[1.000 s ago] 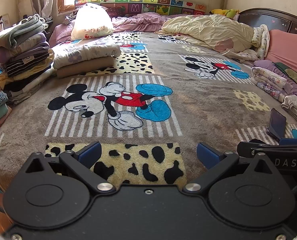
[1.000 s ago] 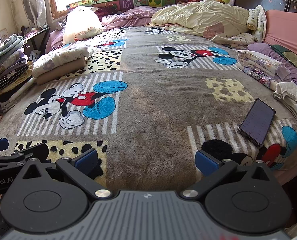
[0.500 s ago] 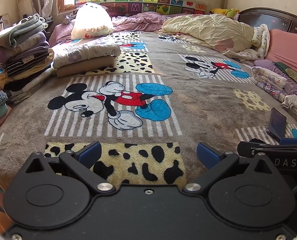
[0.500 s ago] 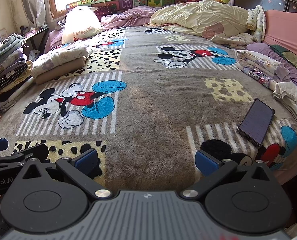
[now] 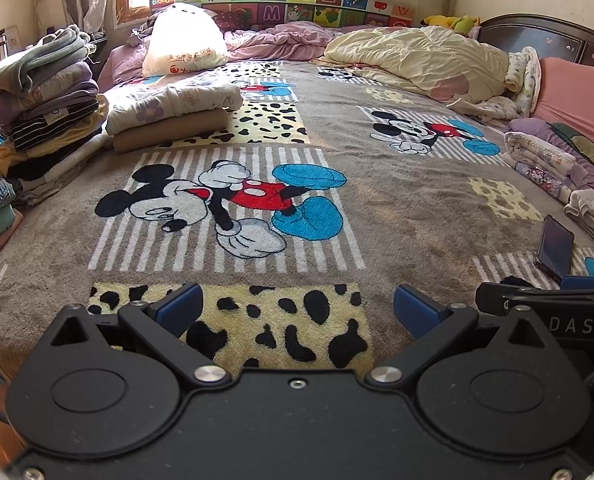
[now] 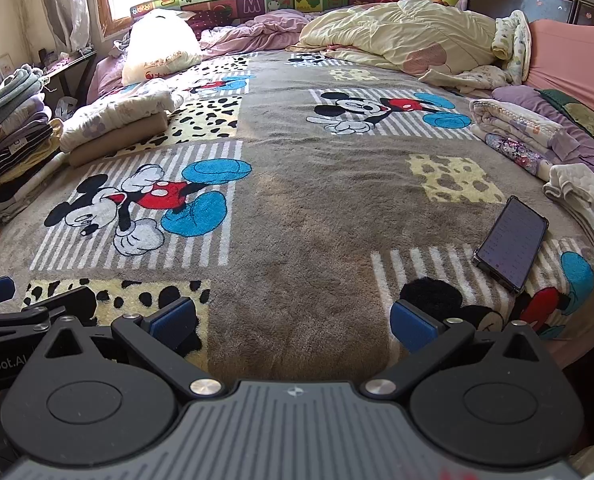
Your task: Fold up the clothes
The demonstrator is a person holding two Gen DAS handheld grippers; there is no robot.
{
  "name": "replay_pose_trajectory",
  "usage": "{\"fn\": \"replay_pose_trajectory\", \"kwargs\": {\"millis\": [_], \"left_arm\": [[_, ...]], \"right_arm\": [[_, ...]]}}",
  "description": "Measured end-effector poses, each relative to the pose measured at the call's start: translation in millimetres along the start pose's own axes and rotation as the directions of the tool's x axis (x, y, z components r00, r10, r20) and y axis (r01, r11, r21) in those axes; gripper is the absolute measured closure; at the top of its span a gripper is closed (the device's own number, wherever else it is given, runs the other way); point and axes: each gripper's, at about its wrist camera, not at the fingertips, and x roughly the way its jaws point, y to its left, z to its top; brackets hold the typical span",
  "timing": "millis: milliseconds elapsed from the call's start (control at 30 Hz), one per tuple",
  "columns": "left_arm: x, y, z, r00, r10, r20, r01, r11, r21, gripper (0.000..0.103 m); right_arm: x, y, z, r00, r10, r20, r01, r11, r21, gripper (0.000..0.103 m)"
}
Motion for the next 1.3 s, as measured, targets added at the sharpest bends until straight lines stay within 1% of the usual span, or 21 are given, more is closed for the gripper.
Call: {"fn": "replay_pose_trajectory", "kwargs": {"millis": [400,567,667,767,833,900,967,1067,1167,1233,1300], "left_arm": [[3,1,0,1.000,-0.003,-0.004,0.003,1.000,-0.004,0.000],[5,-1,1,1.000,-0.006,-0.004,0.006,1.000,-0.004,0.000],[7,-4,4,1.000,-0.006,-0.004,0.006,1.000,-0.001,0.000],[12,-11,8,1.000,-0.012,-0.008,0.012,1.000,0.010,0.000],[16,-17,12,1.000,-0.026,-0.008,0.026,0.999,0.019,0.000],[20,-23,18,0.999,-0.046,-0.002,0.046,0.999,0.025,0.000],[25,-32,26,0.997,-0.082,0.009,0.081,0.996,0.025,0.000],[35,-53,40,0.986,-0.162,0.033,0.161,0.986,0.035,0.000],[46,-86,53,0.967,-0.246,0.065,0.241,0.967,0.084,0.000],[54,-109,61,0.949,-0.303,0.088,0.292,0.949,0.119,0.000],[65,-134,67,0.923,-0.371,0.107,0.352,0.922,0.163,0.000]], "right_arm": [[1,1,0,1.000,-0.001,-0.005,0.001,1.000,-0.002,0.000],[4,-4,0,1.000,0.020,-0.008,-0.020,1.000,0.015,0.000],[4,-13,0,0.999,0.049,0.002,-0.049,0.997,0.051,0.000],[6,-28,0,0.995,0.097,0.022,-0.099,0.988,0.116,0.000],[6,-37,0,0.992,0.116,0.041,-0.121,0.982,0.147,0.000],[6,-47,1,0.991,0.114,0.068,-0.124,0.978,0.169,0.000],[6,-60,1,0.989,0.112,0.094,-0.129,0.972,0.198,0.000],[6,-86,1,0.984,0.107,0.141,-0.141,0.955,0.261,0.000],[5,-119,0,0.976,0.071,0.206,-0.137,0.936,0.325,0.000],[4,-143,-2,0.966,0.029,0.258,-0.125,0.924,0.362,0.000],[3,-173,-4,0.952,-0.017,0.306,-0.111,0.912,0.395,0.000]]}}
